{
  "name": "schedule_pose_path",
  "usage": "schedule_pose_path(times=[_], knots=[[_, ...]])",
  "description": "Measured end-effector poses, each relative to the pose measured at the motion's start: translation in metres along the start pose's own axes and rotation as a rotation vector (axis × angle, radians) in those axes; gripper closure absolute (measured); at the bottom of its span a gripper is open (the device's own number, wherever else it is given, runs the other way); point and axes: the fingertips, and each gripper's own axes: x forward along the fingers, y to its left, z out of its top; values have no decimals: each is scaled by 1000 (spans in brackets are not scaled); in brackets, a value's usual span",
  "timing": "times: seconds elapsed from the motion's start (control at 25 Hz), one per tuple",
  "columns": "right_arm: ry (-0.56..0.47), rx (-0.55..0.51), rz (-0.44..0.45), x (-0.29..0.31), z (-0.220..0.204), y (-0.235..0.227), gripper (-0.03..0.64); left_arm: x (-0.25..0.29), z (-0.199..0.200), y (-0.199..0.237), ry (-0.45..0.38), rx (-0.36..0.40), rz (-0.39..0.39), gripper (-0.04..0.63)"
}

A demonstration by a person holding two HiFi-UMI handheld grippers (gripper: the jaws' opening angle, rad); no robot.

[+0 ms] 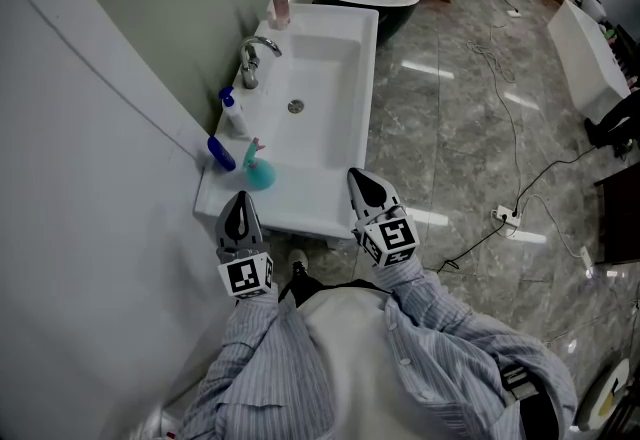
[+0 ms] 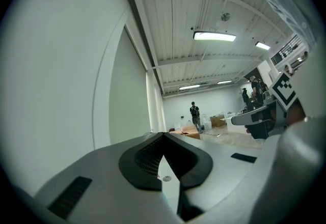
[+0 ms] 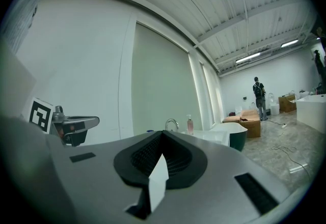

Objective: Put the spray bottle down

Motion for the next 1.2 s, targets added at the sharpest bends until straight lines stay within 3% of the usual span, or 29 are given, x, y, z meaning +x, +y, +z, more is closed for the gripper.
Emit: schedule_pose_path(times=[1.2], knots=[[8, 6, 9, 0, -6, 4, 603, -5, -5, 4, 10, -11, 16, 595]])
